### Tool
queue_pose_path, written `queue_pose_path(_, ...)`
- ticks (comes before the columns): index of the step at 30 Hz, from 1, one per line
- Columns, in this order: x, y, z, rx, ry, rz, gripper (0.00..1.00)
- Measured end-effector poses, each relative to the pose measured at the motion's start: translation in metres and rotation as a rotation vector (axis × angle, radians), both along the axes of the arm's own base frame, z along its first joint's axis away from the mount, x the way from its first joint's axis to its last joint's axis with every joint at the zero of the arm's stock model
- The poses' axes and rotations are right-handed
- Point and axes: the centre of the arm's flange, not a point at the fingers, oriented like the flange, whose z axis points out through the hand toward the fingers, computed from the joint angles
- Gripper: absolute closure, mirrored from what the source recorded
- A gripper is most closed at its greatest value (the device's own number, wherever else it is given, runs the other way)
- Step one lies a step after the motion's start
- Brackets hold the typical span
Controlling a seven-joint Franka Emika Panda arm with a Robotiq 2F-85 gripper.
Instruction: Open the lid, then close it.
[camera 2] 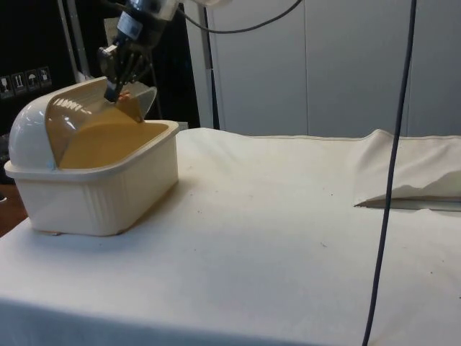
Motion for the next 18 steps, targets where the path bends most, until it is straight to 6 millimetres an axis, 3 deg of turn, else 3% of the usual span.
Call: queue_pose_path(18, -0.029, 0.005, -0.006, 0.047, 0.13, 0.002, 1.0)
